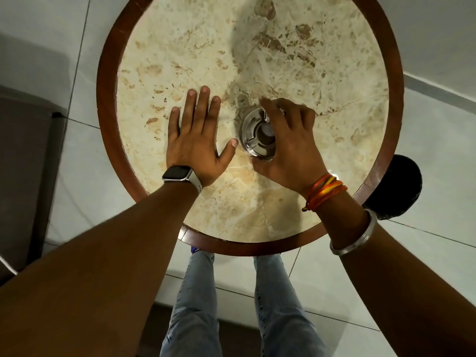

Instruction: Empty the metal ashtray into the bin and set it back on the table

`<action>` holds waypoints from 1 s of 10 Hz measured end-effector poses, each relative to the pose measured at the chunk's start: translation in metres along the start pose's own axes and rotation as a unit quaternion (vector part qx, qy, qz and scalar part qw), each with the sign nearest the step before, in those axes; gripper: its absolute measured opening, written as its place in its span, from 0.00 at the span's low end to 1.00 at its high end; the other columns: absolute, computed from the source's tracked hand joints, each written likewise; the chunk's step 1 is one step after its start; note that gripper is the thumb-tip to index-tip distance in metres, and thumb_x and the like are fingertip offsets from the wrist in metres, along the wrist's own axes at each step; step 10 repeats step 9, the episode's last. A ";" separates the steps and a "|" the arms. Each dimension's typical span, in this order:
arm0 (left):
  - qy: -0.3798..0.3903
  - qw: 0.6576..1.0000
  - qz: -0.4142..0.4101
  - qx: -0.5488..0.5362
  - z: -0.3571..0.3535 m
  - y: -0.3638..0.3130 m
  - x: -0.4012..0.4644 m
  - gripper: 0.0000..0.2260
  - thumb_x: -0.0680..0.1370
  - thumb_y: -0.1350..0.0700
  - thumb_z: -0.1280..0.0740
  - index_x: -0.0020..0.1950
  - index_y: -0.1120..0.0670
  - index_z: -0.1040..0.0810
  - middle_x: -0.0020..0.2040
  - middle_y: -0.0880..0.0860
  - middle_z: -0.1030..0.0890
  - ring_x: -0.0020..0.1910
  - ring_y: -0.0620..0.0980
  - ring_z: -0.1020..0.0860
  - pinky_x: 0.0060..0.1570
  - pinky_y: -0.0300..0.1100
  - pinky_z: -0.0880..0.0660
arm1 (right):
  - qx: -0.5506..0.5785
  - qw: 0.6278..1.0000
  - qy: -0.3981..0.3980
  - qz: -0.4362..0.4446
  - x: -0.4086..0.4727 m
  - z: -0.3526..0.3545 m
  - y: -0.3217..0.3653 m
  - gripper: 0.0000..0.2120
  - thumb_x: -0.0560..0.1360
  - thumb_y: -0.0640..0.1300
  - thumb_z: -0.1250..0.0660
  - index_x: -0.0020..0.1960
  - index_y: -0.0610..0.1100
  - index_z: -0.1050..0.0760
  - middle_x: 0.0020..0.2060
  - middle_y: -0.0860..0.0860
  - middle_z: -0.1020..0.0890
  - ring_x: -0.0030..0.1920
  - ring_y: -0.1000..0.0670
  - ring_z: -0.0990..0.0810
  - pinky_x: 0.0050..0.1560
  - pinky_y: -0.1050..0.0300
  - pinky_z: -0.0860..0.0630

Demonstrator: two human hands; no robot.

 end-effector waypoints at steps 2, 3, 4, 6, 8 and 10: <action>-0.003 1.000 -0.001 -0.002 0.000 0.000 0.000 0.40 0.83 0.32 0.47 0.89 0.54 0.50 0.90 0.55 0.53 0.89 0.57 0.55 0.85 0.61 0.56 | 0.002 1.000 -0.003 0.005 0.000 -0.004 0.001 0.51 0.64 0.52 0.18 0.82 0.39 0.34 0.75 0.38 0.28 0.71 0.32 0.31 0.72 0.48 0.34; -0.006 1.000 -0.002 -0.004 -0.001 0.001 0.001 0.40 0.84 0.32 0.46 0.89 0.53 0.50 0.90 0.55 0.53 0.89 0.57 0.55 0.85 0.61 0.56 | 0.028 1.000 -0.002 0.004 -0.002 -0.003 -0.003 0.55 0.66 0.58 0.17 0.83 0.38 0.37 0.79 0.37 0.33 0.77 0.32 0.35 0.78 0.43 0.37; -0.006 1.000 -0.001 -0.006 -0.003 0.003 0.000 0.41 0.83 0.32 0.46 0.89 0.53 0.51 0.90 0.55 0.53 0.89 0.58 0.55 0.85 0.61 0.56 | 0.070 0.994 -0.078 -0.027 -0.010 0.014 -0.027 0.53 0.74 0.62 0.24 0.85 0.35 0.45 0.83 0.37 0.40 0.84 0.37 0.43 0.85 0.41 0.47; -0.007 1.000 -0.009 -0.005 -0.004 0.001 -0.001 0.40 0.84 0.33 0.45 0.89 0.54 0.51 0.90 0.56 0.53 0.89 0.58 0.55 0.85 0.62 0.56 | -0.056 0.968 -0.131 -0.205 -0.036 0.015 -0.092 0.36 0.87 0.63 0.52 0.88 0.46 0.53 0.88 0.42 0.50 0.88 0.39 0.53 0.85 0.34 0.52; 0.008 1.000 -0.014 -0.007 -0.004 0.001 0.002 0.41 0.84 0.33 0.46 0.90 0.54 0.53 0.90 0.56 0.55 0.89 0.58 0.57 0.85 0.62 0.57 | -0.122 0.967 -0.110 -0.197 -0.033 -0.003 -0.094 0.33 0.86 0.68 0.54 0.87 0.60 0.59 0.88 0.50 0.56 0.88 0.45 0.57 0.85 0.37 0.57; 0.013 1.000 -0.011 -0.008 -0.001 -0.001 0.001 0.40 0.84 0.34 0.47 0.90 0.53 0.54 0.90 0.56 0.57 0.88 0.58 0.59 0.85 0.63 0.57 | -0.118 0.969 -0.104 -0.192 -0.033 0.001 -0.094 0.33 0.86 0.68 0.55 0.87 0.61 0.59 0.88 0.50 0.56 0.88 0.45 0.58 0.85 0.35 0.57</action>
Point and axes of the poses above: each hand's wrist, its own x-axis towards the middle knuckle, its own z-axis out of the back of the hand, y = z × x, the point moved 8 cm from there along x, towards the middle knuckle
